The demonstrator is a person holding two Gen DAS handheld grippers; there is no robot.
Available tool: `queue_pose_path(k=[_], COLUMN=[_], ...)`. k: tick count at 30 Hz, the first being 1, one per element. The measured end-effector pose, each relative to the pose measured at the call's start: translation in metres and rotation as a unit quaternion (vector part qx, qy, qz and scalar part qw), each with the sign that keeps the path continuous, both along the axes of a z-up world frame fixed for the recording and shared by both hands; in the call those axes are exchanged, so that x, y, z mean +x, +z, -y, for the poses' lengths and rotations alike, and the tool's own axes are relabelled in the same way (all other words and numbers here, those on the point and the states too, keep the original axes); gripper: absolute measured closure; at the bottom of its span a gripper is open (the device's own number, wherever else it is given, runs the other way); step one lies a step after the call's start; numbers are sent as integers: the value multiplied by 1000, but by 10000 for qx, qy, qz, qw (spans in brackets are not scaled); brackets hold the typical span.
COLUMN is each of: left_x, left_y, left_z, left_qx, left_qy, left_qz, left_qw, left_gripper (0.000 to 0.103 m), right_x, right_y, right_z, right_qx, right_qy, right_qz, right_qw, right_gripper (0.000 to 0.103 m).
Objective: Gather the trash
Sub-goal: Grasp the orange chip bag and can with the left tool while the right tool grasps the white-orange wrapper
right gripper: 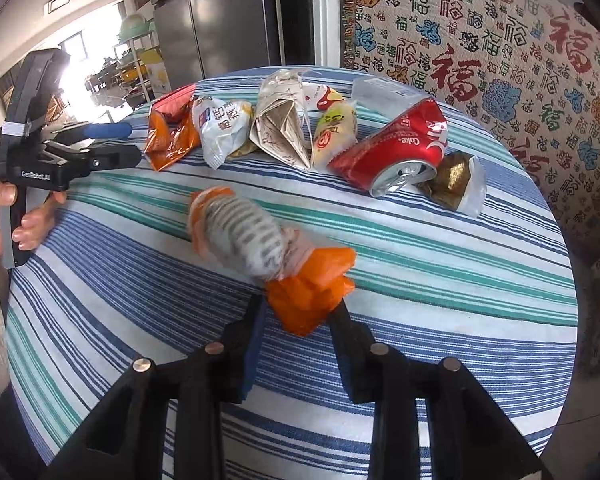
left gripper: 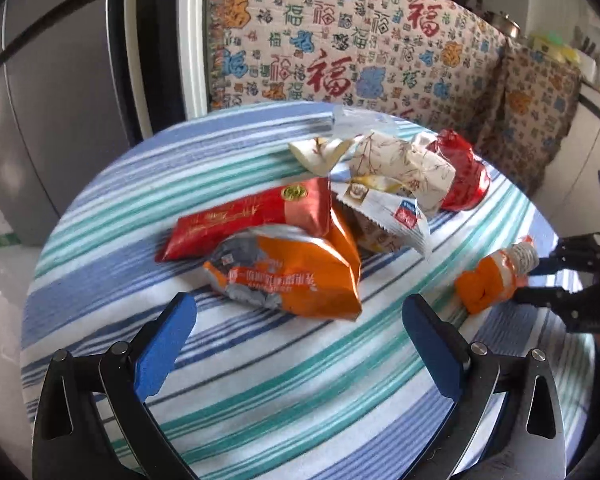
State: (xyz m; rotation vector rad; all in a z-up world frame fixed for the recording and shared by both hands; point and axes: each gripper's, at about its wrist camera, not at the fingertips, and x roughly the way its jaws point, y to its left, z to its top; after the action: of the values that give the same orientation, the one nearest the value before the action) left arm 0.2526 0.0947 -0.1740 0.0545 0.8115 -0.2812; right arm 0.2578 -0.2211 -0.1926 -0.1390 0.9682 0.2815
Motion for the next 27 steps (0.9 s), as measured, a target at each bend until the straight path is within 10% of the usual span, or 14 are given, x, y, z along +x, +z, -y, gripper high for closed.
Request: queue_pose_path(k=[12,16,27], left_x=[-13,-29,-5], left_y=[-5,-3,3], left_z=[-74,-92,-40], left_qx=[415,-20,492], left_qy=[1683,1442,987], left_qz=[-327,-295,332], left_qw=[9843,9891,9933], left_gripper=[1,1,9], right_x=[-5,-8,-8], right_y=[1,4,16], right_z=[-7,-9,-20], right_qx=[-151,-186,-104], right_qy=[196,281,532], right_qz=[5,66,270], right_qw=[9997,9994,9982], right_gripper=[67,45,44])
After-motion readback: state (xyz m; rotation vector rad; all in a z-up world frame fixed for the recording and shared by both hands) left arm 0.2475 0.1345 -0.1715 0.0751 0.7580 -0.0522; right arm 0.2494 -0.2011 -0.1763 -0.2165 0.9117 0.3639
